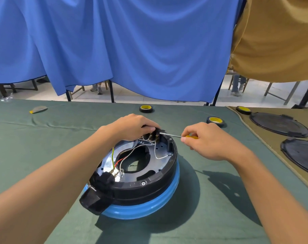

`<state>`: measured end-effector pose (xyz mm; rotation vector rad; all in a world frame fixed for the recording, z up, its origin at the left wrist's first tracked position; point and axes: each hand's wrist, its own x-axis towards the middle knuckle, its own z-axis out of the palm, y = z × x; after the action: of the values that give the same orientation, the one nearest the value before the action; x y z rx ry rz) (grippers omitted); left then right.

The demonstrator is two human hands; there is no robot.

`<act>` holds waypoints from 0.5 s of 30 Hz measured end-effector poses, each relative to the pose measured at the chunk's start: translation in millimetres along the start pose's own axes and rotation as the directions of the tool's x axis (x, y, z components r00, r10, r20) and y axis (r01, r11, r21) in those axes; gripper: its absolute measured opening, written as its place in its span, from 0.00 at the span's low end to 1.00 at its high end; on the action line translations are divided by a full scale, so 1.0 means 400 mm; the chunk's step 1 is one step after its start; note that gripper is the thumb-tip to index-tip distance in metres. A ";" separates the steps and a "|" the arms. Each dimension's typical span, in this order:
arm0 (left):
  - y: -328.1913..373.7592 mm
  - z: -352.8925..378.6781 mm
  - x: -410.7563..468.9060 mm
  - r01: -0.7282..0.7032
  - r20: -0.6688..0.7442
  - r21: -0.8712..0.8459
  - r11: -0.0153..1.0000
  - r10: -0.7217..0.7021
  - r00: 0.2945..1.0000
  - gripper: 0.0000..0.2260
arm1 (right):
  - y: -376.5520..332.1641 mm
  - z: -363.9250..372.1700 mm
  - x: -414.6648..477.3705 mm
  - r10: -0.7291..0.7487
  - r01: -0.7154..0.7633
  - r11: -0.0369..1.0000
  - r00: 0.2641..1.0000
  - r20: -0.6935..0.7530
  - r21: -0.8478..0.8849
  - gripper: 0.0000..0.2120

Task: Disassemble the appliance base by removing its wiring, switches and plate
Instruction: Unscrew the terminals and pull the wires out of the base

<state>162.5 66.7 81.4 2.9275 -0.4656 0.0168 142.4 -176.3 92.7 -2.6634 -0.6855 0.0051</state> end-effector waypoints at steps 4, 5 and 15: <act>-0.012 0.005 0.010 -0.032 -0.001 -0.007 0.999 0.032 0.999 0.14 | -0.024 -0.007 -0.001 0.007 -0.008 0.992 1.000 -0.007 -0.123 0.08; -0.015 0.005 0.009 -0.048 0.006 -0.022 0.999 0.048 0.999 0.14 | -0.031 -0.008 0.000 0.007 -0.009 0.990 1.000 -0.015 -0.138 0.08; -0.029 0.029 -0.010 -0.111 -0.072 -0.076 0.991 0.106 0.992 0.13 | -0.057 -0.016 -0.001 -0.041 0.027 0.987 0.995 -0.090 -0.155 0.05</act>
<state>162.2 76.6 67.6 2.8106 -0.5999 0.1088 131.9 -160.4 106.9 -2.7775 -0.7280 -0.1875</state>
